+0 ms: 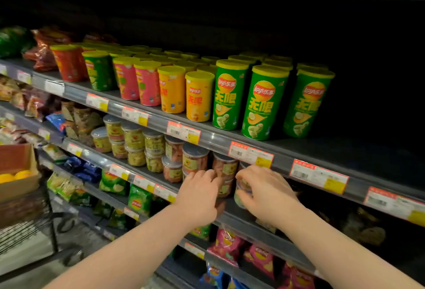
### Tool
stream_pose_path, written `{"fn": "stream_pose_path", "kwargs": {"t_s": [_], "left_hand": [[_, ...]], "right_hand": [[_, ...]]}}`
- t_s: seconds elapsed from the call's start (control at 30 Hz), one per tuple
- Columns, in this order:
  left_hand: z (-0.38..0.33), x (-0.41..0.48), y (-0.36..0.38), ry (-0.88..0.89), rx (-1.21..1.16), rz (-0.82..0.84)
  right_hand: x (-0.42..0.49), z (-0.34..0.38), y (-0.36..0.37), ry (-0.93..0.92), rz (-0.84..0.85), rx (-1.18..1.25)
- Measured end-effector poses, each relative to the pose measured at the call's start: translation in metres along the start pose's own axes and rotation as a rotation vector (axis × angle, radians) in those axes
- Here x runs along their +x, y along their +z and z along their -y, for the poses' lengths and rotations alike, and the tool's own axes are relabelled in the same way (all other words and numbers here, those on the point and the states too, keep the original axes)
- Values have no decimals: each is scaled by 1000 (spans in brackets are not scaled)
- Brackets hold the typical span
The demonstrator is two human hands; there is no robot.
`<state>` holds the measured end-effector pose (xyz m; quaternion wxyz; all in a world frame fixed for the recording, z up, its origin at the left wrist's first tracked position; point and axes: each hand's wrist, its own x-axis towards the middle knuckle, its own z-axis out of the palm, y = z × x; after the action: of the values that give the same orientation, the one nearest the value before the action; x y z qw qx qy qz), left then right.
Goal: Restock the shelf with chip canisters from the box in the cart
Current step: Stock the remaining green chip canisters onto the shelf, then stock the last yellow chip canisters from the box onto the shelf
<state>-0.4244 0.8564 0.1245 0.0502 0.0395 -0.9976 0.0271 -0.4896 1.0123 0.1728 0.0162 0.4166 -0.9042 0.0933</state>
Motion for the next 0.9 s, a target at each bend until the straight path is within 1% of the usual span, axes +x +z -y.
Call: {"fn": "stream_pose_path", "kwargs": {"t_s": [0.07, 0.17, 0.27, 0.4, 0.57, 0.7, 0.9], "left_hand": [[9, -13, 5, -40, -1, 68], [27, -33, 15, -91, -6, 124], [52, -58, 24, -158, -53, 147], [95, -97, 30, -251, -50, 183], [166, -169, 39, -360, -38, 216], [231, -243, 40, -482, -57, 254], [322, -352, 43, -669, -61, 295]], "right_hand": [[5, 8, 19, -13, 71, -1], [13, 25, 41, -48, 136, 9], [22, 50, 61, -89, 184, 2], [39, 99, 83, -161, 237, -30], [64, 191, 108, -264, 275, -12], [80, 284, 132, -354, 339, -29], [89, 421, 170, -473, 372, -35]]}}
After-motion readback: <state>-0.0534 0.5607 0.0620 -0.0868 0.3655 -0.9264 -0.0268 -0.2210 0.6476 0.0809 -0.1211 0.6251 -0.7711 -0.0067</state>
